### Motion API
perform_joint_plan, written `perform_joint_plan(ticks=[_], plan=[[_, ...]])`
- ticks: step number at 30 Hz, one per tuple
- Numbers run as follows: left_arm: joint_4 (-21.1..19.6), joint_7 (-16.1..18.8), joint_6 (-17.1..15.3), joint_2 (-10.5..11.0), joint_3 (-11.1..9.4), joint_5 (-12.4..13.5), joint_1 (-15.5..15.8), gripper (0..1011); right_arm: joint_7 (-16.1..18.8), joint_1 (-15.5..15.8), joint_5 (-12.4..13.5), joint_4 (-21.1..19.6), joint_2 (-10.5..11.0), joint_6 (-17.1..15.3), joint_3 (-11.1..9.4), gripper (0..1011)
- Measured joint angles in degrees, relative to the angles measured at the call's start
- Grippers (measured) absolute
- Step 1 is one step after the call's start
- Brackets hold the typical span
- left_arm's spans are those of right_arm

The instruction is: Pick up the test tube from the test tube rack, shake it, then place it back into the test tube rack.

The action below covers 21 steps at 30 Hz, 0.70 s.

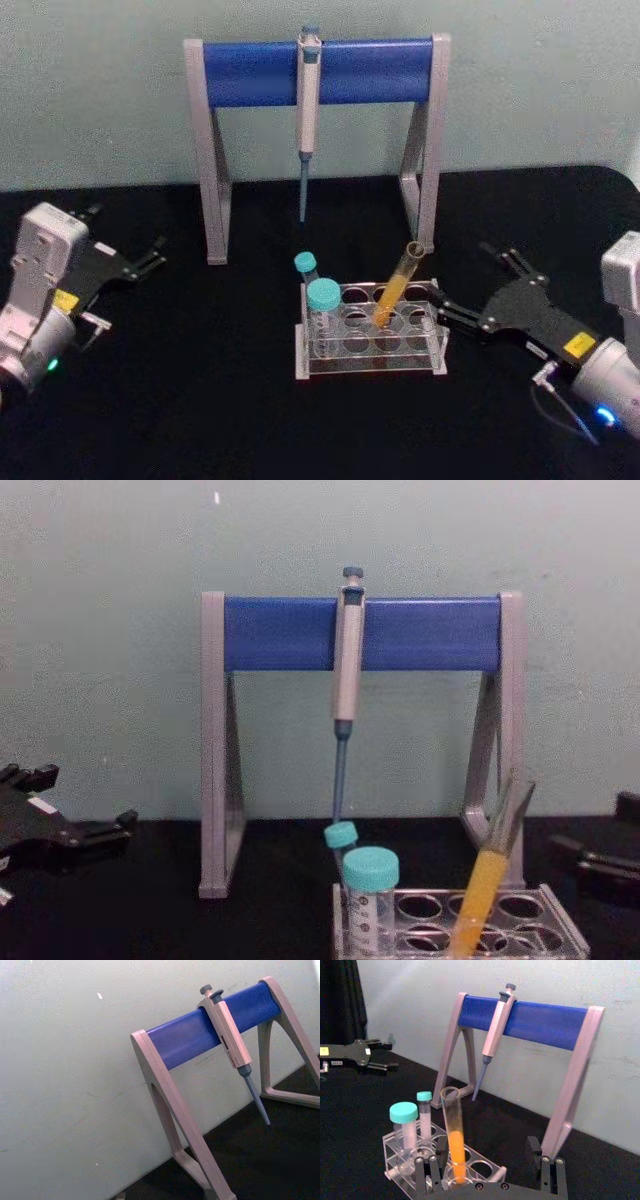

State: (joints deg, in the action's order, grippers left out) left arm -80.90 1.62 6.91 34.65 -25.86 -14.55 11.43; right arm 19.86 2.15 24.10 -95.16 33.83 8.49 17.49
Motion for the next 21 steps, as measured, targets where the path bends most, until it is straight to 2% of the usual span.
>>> perform_joint_plan(ticks=[11,21], plan=[[0.00,0.00,0.00,0.00,0.00,0.00,0.00,1001,2.87,-3.08,0.21,3.09,-3.85,-1.93,1.17,1000],[0.00,0.00,0.00,0.00,0.00,0.00,0.00,1001,4.71,-4.40,-0.30,5.56,-6.17,-2.09,1.29,1000]])
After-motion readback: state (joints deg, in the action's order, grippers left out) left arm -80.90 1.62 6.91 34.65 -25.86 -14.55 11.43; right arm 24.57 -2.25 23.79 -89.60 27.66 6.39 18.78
